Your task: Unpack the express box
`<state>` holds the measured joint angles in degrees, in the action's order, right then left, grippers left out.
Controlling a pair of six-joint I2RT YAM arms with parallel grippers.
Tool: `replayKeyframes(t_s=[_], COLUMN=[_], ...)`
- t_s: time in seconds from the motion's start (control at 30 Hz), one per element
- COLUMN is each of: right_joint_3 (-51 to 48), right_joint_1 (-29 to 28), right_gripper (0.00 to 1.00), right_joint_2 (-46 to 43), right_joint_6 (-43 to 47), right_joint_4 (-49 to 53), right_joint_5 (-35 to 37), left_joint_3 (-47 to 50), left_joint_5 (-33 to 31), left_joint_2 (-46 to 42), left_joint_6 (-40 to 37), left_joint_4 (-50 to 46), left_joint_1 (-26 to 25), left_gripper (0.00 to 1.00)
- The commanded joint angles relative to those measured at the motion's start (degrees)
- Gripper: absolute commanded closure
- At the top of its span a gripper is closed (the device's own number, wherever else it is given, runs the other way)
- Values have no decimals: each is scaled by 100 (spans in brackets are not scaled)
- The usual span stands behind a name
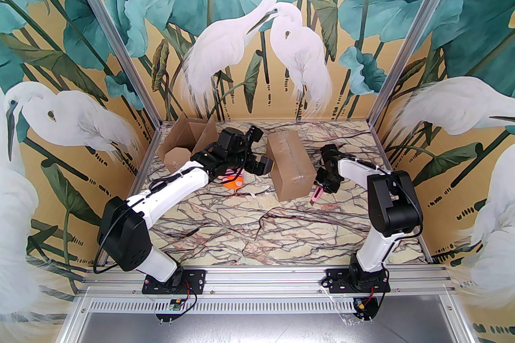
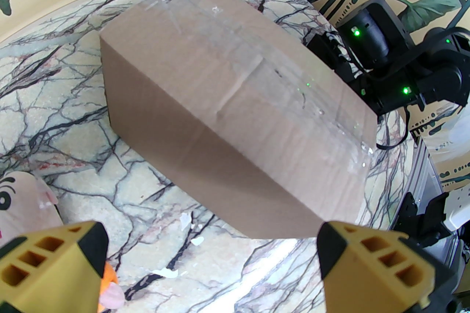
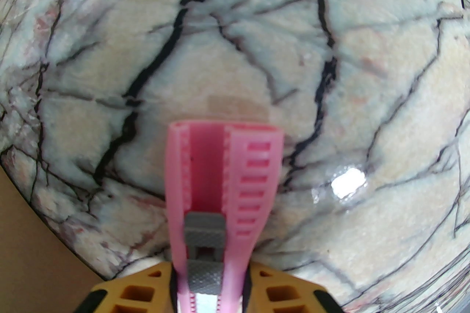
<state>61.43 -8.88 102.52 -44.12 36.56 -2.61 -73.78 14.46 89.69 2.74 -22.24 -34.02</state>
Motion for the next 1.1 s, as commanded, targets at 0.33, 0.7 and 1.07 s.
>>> replayKeyframes(t_s=[0.33,0.7,1.07], right_joint_3=[-91,386,562], right_joint_1=[188,98,-278], right_gripper=[77,77,78], right_joint_2=[-2288,-3627,-3692], right_joint_6=[824,1035,1044], right_joint_4=[19,127,-245], right_joint_5=[790,-139,-567], left_joint_3=[-904,-2384,-2924], left_joint_5=[647,1205,1692], left_joint_2=[54,1184,2004], left_joint_6=[-173,-396,69], left_joint_4=[-532,-506,-121], left_joint_1=[-328,-1155,-1370], left_gripper=[8,11,13])
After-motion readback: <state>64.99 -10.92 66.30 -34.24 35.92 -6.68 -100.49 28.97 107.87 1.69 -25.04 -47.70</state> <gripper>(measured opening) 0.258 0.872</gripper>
